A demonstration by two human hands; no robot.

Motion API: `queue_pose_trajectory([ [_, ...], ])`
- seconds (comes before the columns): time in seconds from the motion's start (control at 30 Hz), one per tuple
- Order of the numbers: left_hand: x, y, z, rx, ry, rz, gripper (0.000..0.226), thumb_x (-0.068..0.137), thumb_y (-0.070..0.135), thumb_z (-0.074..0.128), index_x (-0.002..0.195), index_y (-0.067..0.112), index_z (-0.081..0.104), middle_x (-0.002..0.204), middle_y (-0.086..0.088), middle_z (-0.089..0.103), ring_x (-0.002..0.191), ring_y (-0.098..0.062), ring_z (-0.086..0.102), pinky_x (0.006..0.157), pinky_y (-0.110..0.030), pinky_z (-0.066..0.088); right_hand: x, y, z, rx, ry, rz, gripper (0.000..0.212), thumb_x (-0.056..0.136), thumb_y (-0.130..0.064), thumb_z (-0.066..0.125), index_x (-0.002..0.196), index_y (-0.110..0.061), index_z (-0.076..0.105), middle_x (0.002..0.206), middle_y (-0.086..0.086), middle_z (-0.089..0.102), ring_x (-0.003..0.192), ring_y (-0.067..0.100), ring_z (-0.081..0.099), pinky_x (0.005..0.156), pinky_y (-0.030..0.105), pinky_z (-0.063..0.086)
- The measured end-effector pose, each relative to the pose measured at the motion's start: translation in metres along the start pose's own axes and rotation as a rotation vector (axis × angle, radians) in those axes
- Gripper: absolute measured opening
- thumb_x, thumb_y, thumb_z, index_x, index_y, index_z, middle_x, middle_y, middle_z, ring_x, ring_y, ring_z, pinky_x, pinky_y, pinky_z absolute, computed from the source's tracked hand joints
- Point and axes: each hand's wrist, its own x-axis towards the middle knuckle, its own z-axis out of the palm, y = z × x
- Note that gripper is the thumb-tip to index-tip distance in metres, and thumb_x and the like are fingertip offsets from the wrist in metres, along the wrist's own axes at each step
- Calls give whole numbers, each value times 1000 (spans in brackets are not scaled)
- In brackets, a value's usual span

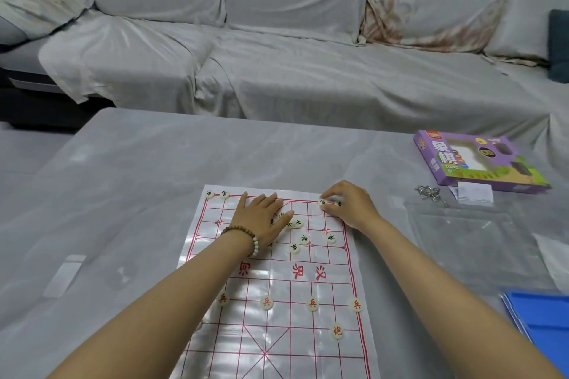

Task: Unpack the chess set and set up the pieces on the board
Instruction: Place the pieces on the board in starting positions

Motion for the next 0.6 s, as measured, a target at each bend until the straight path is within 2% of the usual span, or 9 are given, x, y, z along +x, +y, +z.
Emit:
queue_pose_trajectory([
  [0.1, -3, 0, 3, -37, 40, 8, 59, 96, 54, 9, 147, 27, 21, 156, 8, 12, 144, -13, 7, 116, -43, -8, -5, -1, -2, -1, -22, -8, 31, 84, -36, 68, 112, -25, 65, 119, -6, 60, 113, 17, 54, 100, 32, 39],
  [0.17, -8, -3, 3, -81, 90, 12, 62, 94, 57, 8, 147, 28, 21, 156, 9, 12, 144, -11, 6, 116, -41, -8, -15, -2, -6, 5, 24, -27, 31, 85, -38, 65, 114, -27, 63, 122, -8, 59, 116, 16, 50, 102, 33, 37],
  [0.27, -26, -7, 0, -165, 200, 13, 87, 76, 69, -7, 145, 29, 27, 155, 10, 17, 143, -9, 8, 116, -37, -8, -40, -3, -10, -21, 54, -96, 24, 86, -38, 64, 107, -28, 66, 114, -11, 61, 103, 10, 54, 95, 28, 40],
  [0.37, -50, -9, 0, -209, 265, -4, 90, 72, 67, -9, 142, 30, 31, 153, 11, 21, 143, -8, 9, 116, -35, -7, -62, -2, -5, -104, 15, -73, 30, 83, -44, 65, 107, -26, 67, 109, -11, 61, 93, 6, 54, 83, 22, 44],
  [0.47, -67, -3, 3, -234, 275, -4, 92, 71, 71, -10, 141, 30, 34, 153, 11, 22, 143, -9, 8, 116, -35, -6, -70, 1, 6, -148, 12, -34, 38, 80, -50, 66, 108, -25, 65, 107, -10, 61, 90, 6, 53, 82, 21, 43],
  [0.6, -79, 9, 7, -241, 285, 17, 112, 61, 80, -26, 141, 30, 34, 153, 10, 23, 143, -10, 9, 116, -34, -6, -74, 3, 8, -90, 25, -29, 27, 83, -40, 67, 105, -24, 67, 104, -9, 63, 85, 4, 50, 82, 21, 44],
])
